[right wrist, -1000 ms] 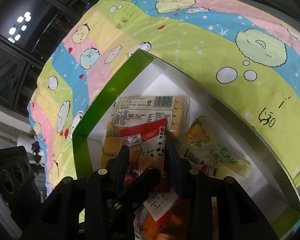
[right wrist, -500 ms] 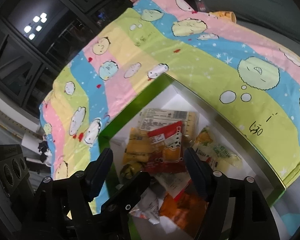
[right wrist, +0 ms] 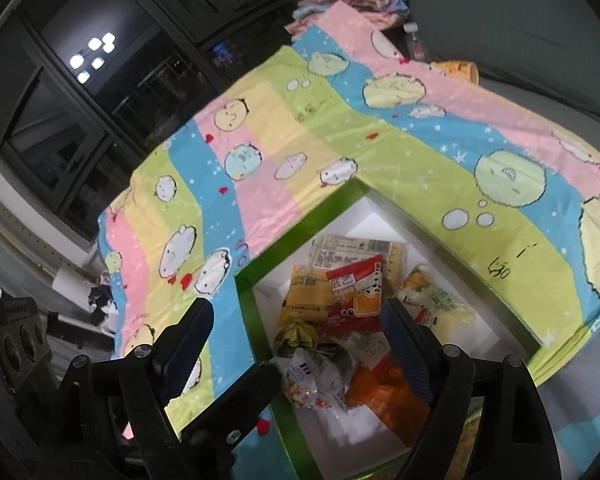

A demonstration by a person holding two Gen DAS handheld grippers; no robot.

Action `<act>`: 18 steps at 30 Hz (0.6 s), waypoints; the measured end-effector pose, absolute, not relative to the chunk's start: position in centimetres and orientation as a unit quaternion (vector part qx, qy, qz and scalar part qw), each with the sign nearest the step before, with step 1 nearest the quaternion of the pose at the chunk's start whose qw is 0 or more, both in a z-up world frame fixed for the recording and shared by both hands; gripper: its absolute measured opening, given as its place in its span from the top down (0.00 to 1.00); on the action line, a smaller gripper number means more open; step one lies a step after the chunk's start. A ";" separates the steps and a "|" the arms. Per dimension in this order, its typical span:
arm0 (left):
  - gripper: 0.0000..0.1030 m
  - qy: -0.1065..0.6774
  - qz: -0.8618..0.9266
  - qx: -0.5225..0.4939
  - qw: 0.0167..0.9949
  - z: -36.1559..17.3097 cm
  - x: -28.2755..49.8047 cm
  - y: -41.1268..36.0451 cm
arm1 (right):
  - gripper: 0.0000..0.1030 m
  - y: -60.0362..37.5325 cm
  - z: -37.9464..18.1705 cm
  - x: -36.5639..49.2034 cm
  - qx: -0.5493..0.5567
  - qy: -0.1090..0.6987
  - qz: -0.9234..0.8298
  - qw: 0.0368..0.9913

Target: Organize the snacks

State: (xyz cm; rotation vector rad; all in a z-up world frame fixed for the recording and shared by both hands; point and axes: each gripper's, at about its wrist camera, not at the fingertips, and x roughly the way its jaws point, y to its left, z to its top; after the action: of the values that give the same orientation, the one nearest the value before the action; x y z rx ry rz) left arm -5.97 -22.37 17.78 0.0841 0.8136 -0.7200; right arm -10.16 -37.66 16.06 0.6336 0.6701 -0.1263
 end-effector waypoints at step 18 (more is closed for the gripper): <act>0.01 0.395 -0.310 0.042 0.864 17.6 -7.4 -19.8 | 0.15 -36.0 16.5 -12.0 0.259 0.339 -0.105 0.899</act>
State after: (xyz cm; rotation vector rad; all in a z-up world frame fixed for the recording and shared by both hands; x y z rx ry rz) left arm -7.44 -19.77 17.60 0.0884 0.8269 -0.6491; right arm -12.04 -36.00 16.52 0.5355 0.7013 -0.2164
